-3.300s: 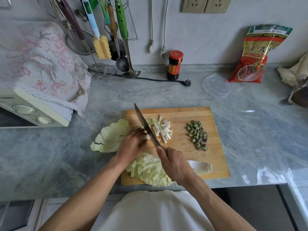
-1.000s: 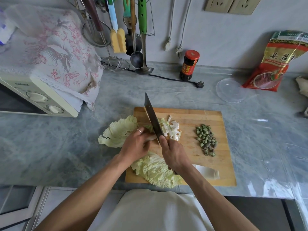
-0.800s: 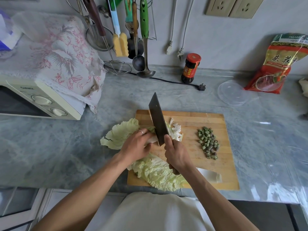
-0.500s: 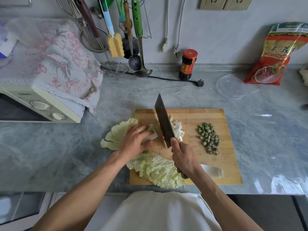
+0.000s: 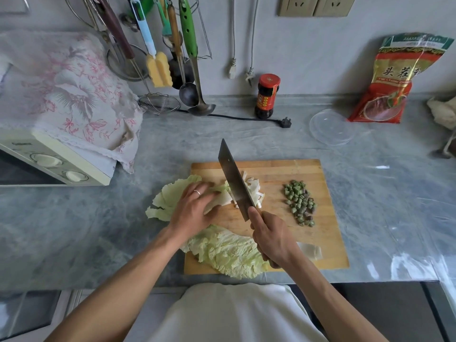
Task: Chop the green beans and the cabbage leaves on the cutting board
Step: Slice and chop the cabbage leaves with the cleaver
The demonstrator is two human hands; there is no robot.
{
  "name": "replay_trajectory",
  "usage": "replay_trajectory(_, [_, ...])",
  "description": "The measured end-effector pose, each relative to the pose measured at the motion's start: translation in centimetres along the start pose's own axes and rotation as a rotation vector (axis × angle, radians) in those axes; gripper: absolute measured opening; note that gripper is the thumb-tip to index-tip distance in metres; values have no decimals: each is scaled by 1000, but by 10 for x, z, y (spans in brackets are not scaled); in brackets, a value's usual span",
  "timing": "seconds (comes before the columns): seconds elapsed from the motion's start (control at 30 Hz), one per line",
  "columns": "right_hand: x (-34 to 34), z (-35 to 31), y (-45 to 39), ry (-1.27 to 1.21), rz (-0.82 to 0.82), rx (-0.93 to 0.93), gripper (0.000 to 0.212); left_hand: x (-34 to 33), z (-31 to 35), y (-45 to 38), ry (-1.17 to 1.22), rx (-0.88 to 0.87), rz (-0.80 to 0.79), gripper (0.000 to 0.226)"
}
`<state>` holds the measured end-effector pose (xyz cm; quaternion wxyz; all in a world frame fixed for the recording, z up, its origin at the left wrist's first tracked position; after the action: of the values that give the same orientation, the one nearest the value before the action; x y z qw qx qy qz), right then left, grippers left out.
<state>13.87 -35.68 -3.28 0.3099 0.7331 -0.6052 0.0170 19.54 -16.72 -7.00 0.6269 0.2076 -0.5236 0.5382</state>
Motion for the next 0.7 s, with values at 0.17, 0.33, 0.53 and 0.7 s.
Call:
replay_trajectory(0.17, [-8,-12,3,104,-27,63,61,-9,0,17,-94,-55,-63,32])
replay_trajectory(0.33, [-13,-15,5,116,-53,78,56,-9,-6,19,-57,27,-114,36])
replay_trajectory(0.53, [-18,-15,9,174,-49,75,47,-10,-6,16,-8,80,-156,41])
replay_trajectory(0.7, [-25,-9,8,209,-50,9,55,-7,1,15,-12,99,-158,44])
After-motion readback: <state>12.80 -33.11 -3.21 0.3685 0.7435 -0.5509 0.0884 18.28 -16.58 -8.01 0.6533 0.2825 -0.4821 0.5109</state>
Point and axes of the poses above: each hand's wrist, its own y-axis away from the middle knuckle, its own x-axis out of the back of the hand, z = x × y, the point moved 9 cm from there along -y, towards the middle knuckle, and after that the axes turned 3 degrees about -y, right-handed, at the moved point
